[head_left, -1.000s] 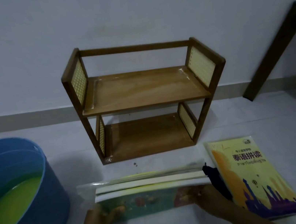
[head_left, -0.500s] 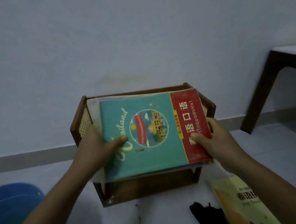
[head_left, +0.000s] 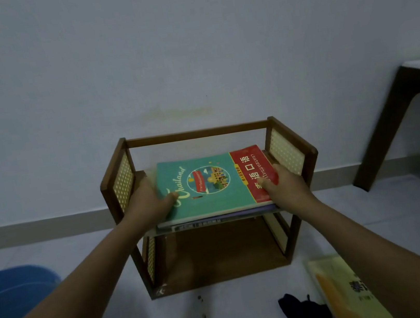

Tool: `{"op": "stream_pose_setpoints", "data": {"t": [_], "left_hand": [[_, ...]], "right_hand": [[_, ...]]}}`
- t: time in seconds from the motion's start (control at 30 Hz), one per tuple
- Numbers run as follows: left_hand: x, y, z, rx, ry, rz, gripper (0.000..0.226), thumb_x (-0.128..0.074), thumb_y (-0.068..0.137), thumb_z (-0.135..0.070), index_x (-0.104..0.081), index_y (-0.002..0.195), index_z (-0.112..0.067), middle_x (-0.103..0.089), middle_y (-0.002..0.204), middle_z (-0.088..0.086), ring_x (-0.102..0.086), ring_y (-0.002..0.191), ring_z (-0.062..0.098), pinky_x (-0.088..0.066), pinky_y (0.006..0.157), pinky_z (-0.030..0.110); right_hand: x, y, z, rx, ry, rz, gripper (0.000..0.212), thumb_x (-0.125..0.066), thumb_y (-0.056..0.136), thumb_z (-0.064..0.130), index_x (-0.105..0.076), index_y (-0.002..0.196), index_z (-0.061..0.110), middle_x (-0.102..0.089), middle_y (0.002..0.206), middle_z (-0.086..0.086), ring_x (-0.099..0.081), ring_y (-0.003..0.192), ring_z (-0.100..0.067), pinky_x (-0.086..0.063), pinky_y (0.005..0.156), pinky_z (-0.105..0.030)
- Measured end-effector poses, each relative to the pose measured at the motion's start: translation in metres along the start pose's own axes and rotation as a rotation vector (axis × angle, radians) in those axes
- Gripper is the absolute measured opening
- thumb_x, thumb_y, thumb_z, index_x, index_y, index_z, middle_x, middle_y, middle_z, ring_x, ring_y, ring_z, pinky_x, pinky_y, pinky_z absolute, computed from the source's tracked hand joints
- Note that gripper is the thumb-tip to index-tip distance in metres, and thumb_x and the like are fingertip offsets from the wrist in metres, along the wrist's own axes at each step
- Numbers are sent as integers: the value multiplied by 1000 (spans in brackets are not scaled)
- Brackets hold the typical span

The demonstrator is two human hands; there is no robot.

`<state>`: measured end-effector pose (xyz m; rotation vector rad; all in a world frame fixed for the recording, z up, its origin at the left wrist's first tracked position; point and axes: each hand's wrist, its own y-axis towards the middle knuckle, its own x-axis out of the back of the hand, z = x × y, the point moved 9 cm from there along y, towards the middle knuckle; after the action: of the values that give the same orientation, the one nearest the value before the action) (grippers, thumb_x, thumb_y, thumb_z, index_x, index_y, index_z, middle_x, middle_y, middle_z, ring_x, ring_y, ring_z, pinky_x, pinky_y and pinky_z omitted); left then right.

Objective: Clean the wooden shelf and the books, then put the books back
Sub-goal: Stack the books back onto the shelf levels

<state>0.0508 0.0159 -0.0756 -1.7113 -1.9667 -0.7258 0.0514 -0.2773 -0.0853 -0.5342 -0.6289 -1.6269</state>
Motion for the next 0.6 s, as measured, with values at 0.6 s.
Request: {"op": "stream_pose_setpoints", "data": {"t": [0.6], "left_hand": [[11, -46, 5, -136, 219, 41, 64, -69, 83, -36, -44, 134, -6, -60, 128, 9, -55, 93, 11, -42, 66, 14]], "right_hand": [[9, -31, -8, 151, 56, 257, 46, -67, 86, 34, -46, 126, 38, -57, 112, 23, -55, 113, -8, -46, 92, -25]]}}
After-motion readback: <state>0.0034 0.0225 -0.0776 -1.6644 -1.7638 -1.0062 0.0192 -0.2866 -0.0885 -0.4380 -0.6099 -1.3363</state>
